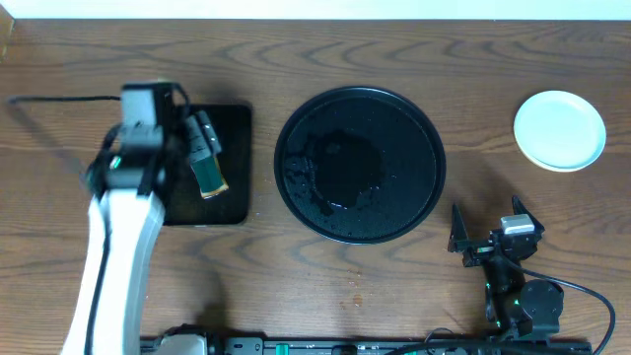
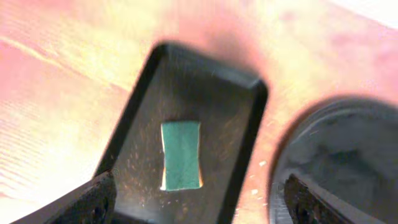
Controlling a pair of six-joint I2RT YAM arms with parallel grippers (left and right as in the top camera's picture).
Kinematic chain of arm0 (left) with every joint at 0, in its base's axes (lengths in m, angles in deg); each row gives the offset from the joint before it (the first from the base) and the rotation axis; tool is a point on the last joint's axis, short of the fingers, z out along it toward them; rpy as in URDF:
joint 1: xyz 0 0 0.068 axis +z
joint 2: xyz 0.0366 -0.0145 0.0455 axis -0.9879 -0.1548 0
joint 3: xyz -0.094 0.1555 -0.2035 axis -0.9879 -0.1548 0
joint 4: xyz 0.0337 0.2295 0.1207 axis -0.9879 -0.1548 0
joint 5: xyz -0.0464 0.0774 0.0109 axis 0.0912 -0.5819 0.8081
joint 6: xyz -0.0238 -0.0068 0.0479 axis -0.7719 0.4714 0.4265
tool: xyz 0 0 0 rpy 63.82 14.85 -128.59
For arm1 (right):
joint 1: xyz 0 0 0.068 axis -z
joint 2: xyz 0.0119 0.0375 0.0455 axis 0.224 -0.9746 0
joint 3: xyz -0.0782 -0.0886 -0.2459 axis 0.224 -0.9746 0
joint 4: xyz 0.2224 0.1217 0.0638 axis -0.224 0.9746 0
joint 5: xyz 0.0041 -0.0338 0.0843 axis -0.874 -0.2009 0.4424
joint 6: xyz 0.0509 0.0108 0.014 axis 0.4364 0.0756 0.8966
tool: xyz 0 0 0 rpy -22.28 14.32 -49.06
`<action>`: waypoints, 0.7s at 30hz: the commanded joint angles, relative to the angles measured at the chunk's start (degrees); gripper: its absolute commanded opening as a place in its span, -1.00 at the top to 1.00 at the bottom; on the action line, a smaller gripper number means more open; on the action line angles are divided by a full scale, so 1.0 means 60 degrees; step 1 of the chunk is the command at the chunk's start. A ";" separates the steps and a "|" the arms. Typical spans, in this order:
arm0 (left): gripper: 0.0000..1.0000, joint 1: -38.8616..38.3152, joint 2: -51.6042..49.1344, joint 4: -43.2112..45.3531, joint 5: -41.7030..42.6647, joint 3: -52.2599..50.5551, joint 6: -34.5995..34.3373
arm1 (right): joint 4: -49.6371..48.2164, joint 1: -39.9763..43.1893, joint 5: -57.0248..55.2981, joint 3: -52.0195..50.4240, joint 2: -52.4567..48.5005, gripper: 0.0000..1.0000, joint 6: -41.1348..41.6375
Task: Clean dirty plates on tray and stack at the side
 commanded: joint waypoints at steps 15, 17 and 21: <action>-0.72 0.0040 0.7428 -0.0062 -0.0091 -0.2787 0.0055 | 0.0036 0.0044 -0.0025 -0.0011 0.0055 -0.98 0.0124; -0.72 0.0040 0.8429 -0.0058 -0.0120 -0.3701 0.0051 | 0.0036 0.0044 -0.0025 -0.0011 0.0055 -0.99 0.0124; -0.73 0.0040 0.9854 0.0168 -0.0120 -0.5045 0.0047 | 0.0036 0.0044 -0.0025 -0.0011 0.0055 -0.98 0.0124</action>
